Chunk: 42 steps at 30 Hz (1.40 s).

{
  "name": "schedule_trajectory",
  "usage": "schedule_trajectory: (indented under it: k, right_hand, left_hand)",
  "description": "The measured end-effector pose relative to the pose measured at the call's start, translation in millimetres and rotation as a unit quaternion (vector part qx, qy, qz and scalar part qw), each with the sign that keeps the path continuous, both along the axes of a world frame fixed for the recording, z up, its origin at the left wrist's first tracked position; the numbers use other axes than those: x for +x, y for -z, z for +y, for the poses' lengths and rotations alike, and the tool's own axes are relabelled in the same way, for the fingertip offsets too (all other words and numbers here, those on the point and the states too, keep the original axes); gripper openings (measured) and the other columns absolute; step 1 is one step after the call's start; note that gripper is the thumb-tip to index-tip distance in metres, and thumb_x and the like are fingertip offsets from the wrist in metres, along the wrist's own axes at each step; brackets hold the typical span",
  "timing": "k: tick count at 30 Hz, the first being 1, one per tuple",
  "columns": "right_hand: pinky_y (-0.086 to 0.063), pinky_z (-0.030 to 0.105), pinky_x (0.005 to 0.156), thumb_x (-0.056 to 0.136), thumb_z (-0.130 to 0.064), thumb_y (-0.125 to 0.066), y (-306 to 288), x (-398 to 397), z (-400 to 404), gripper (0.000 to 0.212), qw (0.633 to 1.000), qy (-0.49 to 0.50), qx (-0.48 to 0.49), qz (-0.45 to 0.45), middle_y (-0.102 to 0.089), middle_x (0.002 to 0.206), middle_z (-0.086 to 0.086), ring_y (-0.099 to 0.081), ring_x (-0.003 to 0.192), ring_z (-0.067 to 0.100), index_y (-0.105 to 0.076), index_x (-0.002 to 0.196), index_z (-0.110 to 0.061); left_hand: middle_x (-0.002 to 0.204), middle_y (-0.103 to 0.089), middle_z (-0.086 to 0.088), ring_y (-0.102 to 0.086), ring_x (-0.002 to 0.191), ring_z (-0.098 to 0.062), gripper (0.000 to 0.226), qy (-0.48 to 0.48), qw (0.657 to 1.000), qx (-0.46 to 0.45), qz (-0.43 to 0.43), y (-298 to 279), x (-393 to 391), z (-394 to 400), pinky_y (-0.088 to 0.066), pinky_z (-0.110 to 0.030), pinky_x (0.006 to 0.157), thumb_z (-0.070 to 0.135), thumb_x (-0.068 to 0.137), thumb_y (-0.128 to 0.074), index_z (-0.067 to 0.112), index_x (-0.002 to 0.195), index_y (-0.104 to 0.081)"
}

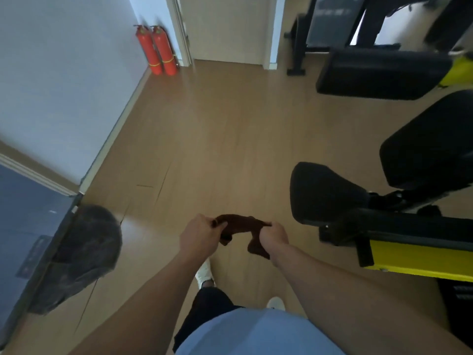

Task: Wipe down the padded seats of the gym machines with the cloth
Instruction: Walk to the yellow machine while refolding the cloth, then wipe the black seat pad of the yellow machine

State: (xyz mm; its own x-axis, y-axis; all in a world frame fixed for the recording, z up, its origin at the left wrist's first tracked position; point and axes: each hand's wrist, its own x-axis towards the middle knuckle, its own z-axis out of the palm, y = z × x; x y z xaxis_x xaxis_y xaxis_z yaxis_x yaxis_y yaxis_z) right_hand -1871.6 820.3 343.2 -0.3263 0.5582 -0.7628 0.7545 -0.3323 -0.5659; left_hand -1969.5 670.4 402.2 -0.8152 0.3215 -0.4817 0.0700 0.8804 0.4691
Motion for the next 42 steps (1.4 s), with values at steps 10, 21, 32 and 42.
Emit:
schedule_trajectory:
  k: [10, 21, 32, 42]
  right_hand:
    - [-0.055, 0.037, 0.083, 0.097, -0.019, -0.055, 23.3, -54.9, 45.1, 0.016, 0.983, 0.172, 0.031, -0.051, -0.071, 0.101, 0.007, -0.066, 0.093, 0.024, -0.068, 0.106, -0.018]
    - [-0.059, 0.026, 0.062, 0.094, -0.018, -0.069, 51.6, -83.7, 71.1, 0.01, 0.915, 0.401, 0.032, 0.029, -0.076, 0.094, 0.0, -0.072, 0.09, 0.023, -0.073, 0.097, -0.028]
    - [-0.053, 0.03, 0.061, 0.081, -0.034, -0.062, 70.2, -101.0, 150.6, 0.012, 0.93, 0.365, 0.029, -0.027, -0.066, 0.058, -0.006, -0.067, 0.059, 0.017, -0.072, 0.084, -0.026]
    - [-0.059, 0.034, 0.062, 0.092, -0.013, -0.06, 59.3, -143.2, 160.4, 0.02, 0.906, 0.418, -0.047, -0.048, -0.072, 0.074, 0.006, -0.066, 0.06, 0.019, -0.066, 0.088, -0.032]
  left_hand:
    - [0.094, -0.076, -0.005, -0.073, 0.083, -0.024, 0.021, 0.315, 0.947, -0.033, -0.049, 41.2, -149.9, 101.1, -0.058, -0.033, 0.068, 0.025, 0.094, -0.059, 0.021, 0.109, -0.073]
    - [0.124, -0.072, -0.001, -0.068, 0.114, -0.021, 0.05, 0.463, 0.884, 0.065, 0.02, 41.7, -187.9, 221.8, -0.054, -0.038, 0.098, 0.011, 0.091, -0.062, 0.022, 0.139, -0.057]
    - [0.123, -0.072, 0.006, -0.068, 0.111, -0.014, 0.049, 0.61, 0.79, 0.003, 0.059, 43.9, -239.1, 313.1, -0.054, -0.029, 0.091, 0.024, 0.09, -0.07, 0.027, 0.138, -0.059]
    - [0.093, -0.078, 0.002, -0.073, 0.082, -0.013, 0.023, 0.606, 0.795, -0.005, -0.011, 75.3, -243.7, 398.4, -0.058, -0.029, 0.074, 0.027, 0.099, -0.058, 0.016, 0.114, -0.072]
